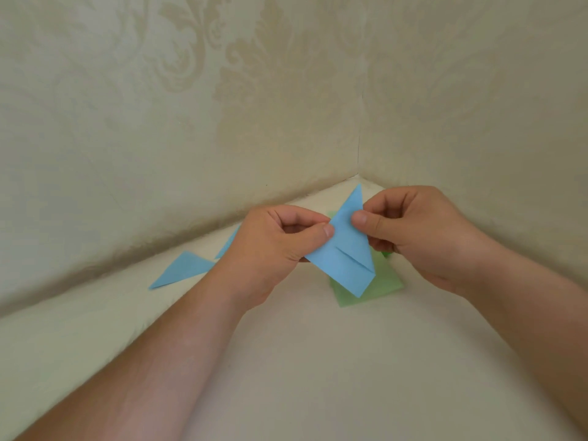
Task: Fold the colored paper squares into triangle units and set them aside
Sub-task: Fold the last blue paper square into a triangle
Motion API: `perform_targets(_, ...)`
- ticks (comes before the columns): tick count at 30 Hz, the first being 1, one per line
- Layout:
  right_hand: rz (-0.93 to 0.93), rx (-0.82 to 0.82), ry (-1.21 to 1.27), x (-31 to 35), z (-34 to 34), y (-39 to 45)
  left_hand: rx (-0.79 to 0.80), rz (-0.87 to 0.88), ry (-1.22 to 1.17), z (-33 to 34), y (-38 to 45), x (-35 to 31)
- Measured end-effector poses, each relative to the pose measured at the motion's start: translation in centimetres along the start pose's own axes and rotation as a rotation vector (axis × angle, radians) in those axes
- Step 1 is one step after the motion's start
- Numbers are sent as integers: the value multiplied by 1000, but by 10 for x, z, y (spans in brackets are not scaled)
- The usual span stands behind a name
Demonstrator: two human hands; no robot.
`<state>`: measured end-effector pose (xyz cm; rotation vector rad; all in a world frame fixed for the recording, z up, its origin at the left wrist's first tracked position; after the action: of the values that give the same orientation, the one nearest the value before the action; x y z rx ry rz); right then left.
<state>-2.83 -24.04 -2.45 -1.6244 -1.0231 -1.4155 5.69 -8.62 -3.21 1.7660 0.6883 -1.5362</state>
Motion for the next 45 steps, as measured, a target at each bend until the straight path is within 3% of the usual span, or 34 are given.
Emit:
perform_targets(9,4,31,63,-1,4,1,-29,34,79,-2,1,-2)
perform_targets(16,-64,-52,90,6,-5,0,-17,48,105,2,0,-3)
perform_targets(32,54,12,231,-1,-1,1,103,-2,127,14,-4,0)
perform_targets(36,74,90,209,-2,9,-2,105,-33,92,13,-4,4)
perform_targets(41,-20,-25,170,4,1,-2,147,-45,42,19,-5,6)
perform_targets(45,5,80,144,1,10,-3,86,-33,-37,14,-3,5)
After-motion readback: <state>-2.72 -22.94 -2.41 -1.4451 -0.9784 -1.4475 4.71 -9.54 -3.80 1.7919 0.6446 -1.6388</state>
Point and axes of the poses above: each hand's wrist, its own y-axis towards the middle knuckle, its own z-axis out of the palm, x = y × z, the point moved 10 cm from there along y, towards the middle knuckle, and after that the axes turned 7 degrees about z, right-handed, at the moved point
